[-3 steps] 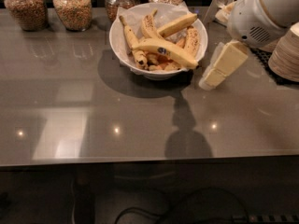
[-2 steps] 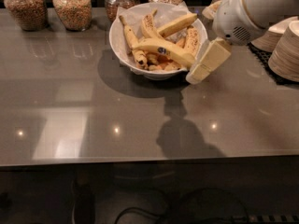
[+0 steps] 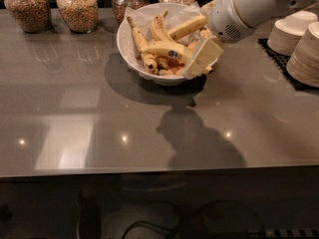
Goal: Pick banana from white bowl
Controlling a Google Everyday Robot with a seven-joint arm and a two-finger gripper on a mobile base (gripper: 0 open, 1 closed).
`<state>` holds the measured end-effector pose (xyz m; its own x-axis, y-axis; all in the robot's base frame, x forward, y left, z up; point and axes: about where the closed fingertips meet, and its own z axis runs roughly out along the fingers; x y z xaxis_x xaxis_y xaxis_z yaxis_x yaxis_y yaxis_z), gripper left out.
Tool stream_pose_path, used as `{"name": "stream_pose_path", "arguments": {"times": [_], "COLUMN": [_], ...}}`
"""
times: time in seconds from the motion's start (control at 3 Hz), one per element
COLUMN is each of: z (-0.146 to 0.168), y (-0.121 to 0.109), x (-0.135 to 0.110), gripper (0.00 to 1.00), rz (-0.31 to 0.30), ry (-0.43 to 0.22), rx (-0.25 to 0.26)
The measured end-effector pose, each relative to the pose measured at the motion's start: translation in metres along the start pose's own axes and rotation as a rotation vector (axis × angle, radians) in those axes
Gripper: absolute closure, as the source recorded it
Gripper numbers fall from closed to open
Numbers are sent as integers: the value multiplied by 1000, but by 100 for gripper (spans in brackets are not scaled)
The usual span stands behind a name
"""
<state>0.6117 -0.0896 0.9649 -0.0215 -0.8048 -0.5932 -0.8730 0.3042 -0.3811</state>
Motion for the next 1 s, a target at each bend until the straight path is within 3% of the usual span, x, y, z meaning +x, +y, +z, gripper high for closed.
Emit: {"name": "stream_pose_path", "arguments": {"times": [0.67,1.0], "z": [35,51], "y": [-17,-20], "x": [1,7], "gripper": [41,45], "rz": [16,34], "ry": [18,37], "rx": [1,-8]}}
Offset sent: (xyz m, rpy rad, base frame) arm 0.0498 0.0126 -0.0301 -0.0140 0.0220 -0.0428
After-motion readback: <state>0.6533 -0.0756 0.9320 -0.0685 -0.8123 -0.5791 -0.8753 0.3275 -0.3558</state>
